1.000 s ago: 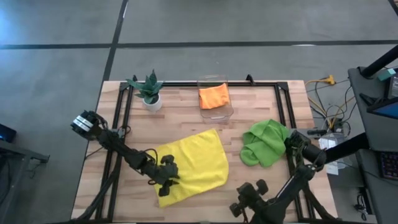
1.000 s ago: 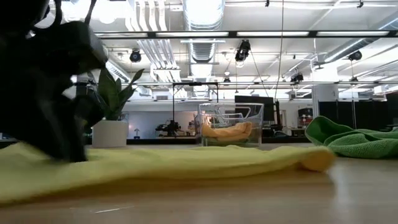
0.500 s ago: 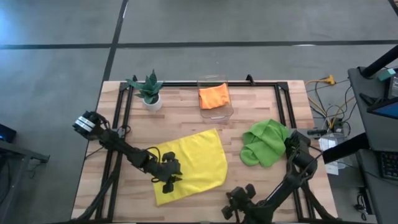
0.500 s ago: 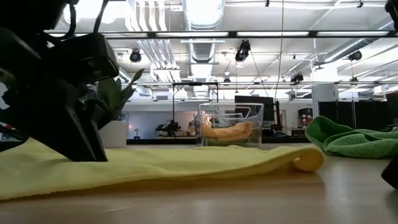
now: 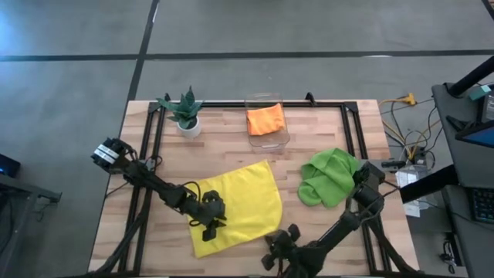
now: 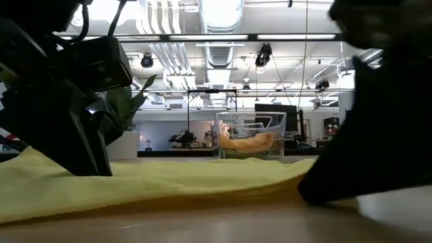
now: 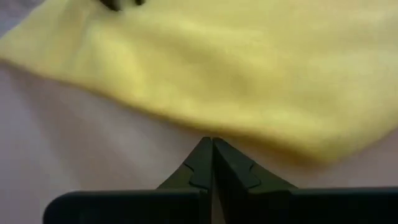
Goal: Fold microfiber towels
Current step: Fold the yellow towel
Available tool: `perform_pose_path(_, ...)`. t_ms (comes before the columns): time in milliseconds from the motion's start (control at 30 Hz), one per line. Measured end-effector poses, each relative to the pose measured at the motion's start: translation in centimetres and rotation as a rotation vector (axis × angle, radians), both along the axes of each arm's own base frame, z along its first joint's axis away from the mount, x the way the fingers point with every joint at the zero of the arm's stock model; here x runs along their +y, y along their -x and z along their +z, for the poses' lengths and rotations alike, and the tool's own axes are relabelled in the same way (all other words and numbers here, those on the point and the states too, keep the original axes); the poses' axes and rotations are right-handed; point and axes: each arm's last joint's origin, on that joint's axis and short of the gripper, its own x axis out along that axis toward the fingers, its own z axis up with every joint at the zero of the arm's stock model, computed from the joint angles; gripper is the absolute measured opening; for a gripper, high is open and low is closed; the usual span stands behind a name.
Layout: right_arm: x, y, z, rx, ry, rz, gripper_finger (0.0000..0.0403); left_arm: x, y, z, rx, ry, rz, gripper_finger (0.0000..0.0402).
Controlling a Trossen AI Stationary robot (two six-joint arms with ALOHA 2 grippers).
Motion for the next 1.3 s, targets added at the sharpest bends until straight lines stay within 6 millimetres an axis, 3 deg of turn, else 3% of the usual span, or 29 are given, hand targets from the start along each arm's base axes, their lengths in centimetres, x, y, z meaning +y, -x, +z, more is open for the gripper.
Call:
perform_pose_path(133, -2.6, 0.1, -0.6, 0.089, 0.095, -0.115, 0.0008, 0.0, 0.1, -0.1, 0.017, 0.009, -0.014, 0.0106)
perform_pose_path(267, -5.7, 1.3, -0.7, 0.241, 0.272, -0.237, 0.0008, 0.0, 0.2, -0.2, 0.029, 0.014, -0.023, 0.0106)
perform_pose_path(433, -8.3, 3.4, 0.9, 0.56, 0.375, -0.405, 0.0008, 0.0, 0.3, -0.3, 0.041, 0.02, -0.034, 0.0106)
perform_pose_path(500, -8.3, 3.8, 1.6, 0.584, 0.375, -0.437, 0.0008, 0.0, 0.4, -0.3, 0.053, 0.02, -0.036, 0.0106)
perform_pose_path(633, -6.8, 4.2, 4.2, 0.437, 0.301, -0.362, 0.0008, 0.1, 0.7, -0.5, 0.061, 0.019, -0.038, 0.0106)
perform_pose_path(867, -3.8, 4.5, 7.1, 0.1, 0.07, -0.206, 0.0008, 0.5, 1.4, -1.2, 0.082, 0.012, -0.04, 0.0106)
perform_pose_path(1000, -2.6, 5.5, 6.6, -0.076, -0.159, -0.173, 0.0008, 0.8, 1.9, -1.3, 0.075, -0.007, -0.06, 0.0106)
perform_pose_path(1133, -2.3, 6.2, 4.6, -0.214, -0.488, -0.046, 0.0008, 0.9, 2.1, -0.6, 0.034, -0.065, -0.141, 0.0106)
perform_pose_path(1300, -4.5, 6.9, 3.0, -0.34, -0.732, 0.06, 0.0008, 1.0, 2.2, 1.9, -0.071, -0.078, -0.189, 0.0085)
